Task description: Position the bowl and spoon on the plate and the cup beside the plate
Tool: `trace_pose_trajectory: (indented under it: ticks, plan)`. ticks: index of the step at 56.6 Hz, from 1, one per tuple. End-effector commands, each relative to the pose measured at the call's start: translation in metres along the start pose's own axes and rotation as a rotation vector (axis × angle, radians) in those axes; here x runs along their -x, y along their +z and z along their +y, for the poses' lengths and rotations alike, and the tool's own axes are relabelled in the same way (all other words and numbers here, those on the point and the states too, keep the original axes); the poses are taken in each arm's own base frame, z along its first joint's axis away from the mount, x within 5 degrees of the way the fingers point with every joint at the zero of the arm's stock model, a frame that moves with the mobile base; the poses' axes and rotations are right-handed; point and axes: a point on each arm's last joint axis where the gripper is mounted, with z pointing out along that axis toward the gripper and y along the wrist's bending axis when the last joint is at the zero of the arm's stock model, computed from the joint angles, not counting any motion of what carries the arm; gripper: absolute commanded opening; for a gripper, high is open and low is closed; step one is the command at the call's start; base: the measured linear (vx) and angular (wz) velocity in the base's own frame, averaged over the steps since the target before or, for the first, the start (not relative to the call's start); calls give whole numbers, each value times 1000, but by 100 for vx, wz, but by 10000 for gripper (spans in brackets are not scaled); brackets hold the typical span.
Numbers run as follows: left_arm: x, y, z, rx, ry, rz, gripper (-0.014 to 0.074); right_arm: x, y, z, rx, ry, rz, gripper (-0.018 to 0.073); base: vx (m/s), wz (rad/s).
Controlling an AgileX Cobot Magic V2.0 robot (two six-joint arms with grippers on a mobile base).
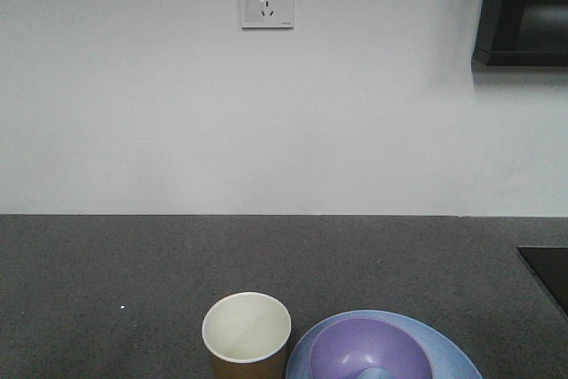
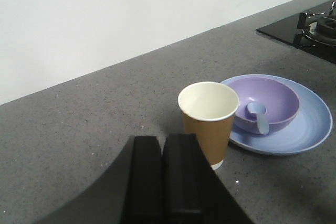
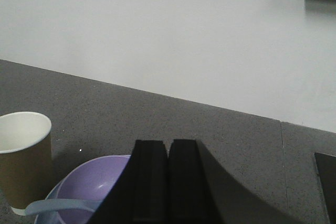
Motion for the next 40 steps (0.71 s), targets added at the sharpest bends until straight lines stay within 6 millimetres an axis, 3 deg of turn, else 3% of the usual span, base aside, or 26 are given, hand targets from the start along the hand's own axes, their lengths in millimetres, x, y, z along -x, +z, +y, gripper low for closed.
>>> trace_pose_trajectory:
  ticks: [1,29,34,40]
  plan:
    - [7,-6,0,-16,3,-108,0,12,-5,-2,-31,-3,-109,-11,0,0]
    - [4,-6,1,-2,51,-125,0,10,-6,-2,-26,-3,-95,-11,0,0]
    - [-5,-2,2,23,76,-212,0,10,-6,-2,-26,-3,-95,-11,0,0]
    - [-28,3,5,77,6,-320,0,10,-6,-2,-26,-3,-95,-11,0,0]
